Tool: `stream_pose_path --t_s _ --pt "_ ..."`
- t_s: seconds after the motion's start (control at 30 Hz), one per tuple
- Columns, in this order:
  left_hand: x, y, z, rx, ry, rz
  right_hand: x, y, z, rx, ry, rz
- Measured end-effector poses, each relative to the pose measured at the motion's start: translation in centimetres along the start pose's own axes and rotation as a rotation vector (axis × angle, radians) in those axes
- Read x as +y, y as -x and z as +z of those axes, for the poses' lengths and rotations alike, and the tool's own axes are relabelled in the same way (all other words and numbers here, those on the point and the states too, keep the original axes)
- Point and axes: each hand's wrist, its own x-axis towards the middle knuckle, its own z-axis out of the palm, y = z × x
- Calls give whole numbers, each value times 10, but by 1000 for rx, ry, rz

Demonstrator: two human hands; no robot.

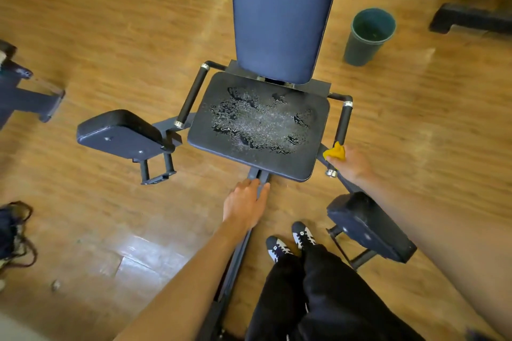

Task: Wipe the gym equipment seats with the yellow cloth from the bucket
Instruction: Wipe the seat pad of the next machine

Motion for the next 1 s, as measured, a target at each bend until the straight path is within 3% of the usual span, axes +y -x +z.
stream_pose_path --t_s 0.2,0.37,0.7,0.9,1.0 --pt "-12 -57 -3 -58 -162 141 -48 3 37 172 -199 130" --pt "-31 -117 2 -30 -270 217 -72 -13 78 377 -373 120" --pt "-57 -194 20 -33 -476 447 -88 -24 134 554 -335 239" --pt "-75 -244 20 -20 -586 608 -84 5 183 621 -316 116" --pt "-83 -258 30 -36 -614 780 -84 -6 185 654 -277 117"
